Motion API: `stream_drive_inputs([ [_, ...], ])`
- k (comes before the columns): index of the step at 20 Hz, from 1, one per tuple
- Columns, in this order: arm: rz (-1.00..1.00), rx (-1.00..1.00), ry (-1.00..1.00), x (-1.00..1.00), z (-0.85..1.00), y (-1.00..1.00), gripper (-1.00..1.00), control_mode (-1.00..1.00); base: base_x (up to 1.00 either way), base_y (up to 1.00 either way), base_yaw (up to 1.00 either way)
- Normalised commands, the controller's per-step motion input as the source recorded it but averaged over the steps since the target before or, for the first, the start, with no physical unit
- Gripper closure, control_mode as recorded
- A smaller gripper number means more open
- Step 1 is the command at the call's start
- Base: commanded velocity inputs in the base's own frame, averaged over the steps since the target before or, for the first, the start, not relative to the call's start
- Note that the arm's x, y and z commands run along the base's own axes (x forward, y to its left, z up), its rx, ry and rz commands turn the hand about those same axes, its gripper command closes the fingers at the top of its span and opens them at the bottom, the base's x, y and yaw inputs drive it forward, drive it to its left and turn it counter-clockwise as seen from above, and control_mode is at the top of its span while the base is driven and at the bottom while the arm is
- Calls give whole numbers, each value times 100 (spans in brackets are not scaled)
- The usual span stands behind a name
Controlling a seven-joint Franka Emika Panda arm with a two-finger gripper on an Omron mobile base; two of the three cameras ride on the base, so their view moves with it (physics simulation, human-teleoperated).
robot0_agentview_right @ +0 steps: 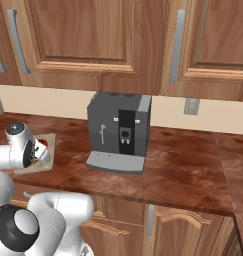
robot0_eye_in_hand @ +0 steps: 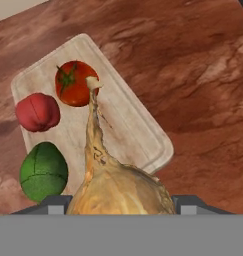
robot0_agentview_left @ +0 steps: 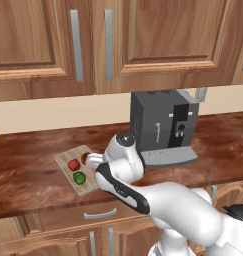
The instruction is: Place the avocado, onion, tomato, and bell pepper on the cutting board.
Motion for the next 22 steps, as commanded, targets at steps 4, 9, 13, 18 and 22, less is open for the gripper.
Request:
stream_drive_inputs([
  [4,0,0,0,8,-19,1,100,-100,0,0,0],
  [9,0,0,3,14,-21,16,100,-100,0,0,0],
  [13,0,0,2,20,-12,24,100,-100,0,0,0],
  [18,0,0,4,30,-10,19,100,-100,0,0,0],
  [22,0,0,3,27,-12,6,100,-100,0,0,0],
])
